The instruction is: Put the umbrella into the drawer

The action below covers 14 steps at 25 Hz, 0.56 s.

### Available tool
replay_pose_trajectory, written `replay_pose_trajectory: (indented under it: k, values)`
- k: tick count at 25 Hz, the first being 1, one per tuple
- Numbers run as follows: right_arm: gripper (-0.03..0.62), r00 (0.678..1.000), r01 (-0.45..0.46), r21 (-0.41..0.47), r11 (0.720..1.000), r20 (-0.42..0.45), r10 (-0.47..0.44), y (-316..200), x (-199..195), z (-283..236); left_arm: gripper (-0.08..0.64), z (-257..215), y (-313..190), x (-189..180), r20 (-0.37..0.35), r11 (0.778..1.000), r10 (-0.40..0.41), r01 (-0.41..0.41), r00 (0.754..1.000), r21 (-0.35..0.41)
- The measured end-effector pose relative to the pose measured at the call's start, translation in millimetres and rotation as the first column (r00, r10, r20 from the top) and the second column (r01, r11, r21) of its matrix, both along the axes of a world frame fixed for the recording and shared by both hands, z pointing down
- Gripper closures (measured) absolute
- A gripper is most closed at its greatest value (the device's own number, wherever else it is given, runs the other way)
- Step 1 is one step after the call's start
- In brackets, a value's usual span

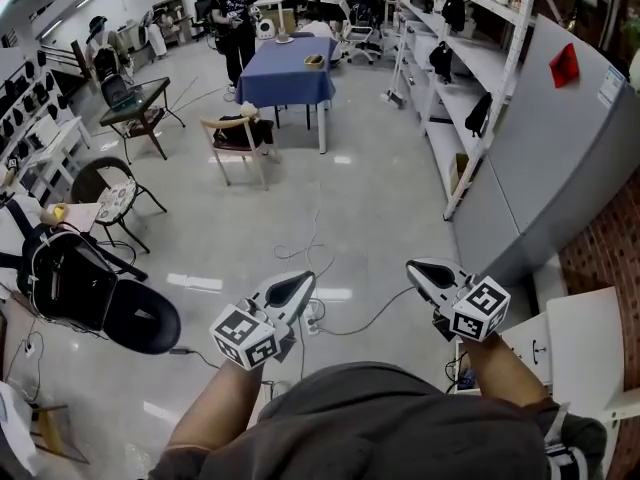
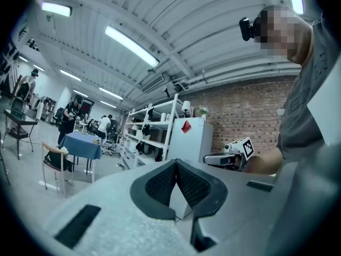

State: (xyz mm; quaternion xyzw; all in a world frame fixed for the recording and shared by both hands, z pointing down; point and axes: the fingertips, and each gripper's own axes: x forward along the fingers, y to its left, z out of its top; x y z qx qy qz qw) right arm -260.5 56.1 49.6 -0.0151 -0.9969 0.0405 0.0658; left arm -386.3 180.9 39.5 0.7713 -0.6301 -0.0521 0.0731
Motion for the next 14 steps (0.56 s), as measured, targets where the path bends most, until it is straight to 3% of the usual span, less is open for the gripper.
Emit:
replay_pose_trajectory:
  k: [14]
  values:
    - [0.600, 1.000, 0.007, 0.016, 1.000, 0.004, -0.007, -3.7, 2.0, -4.0, 0.560, -3.8, -8.7, -0.5, -0.001, 1.000, 0.019, -0.019, 1.000, -0.006]
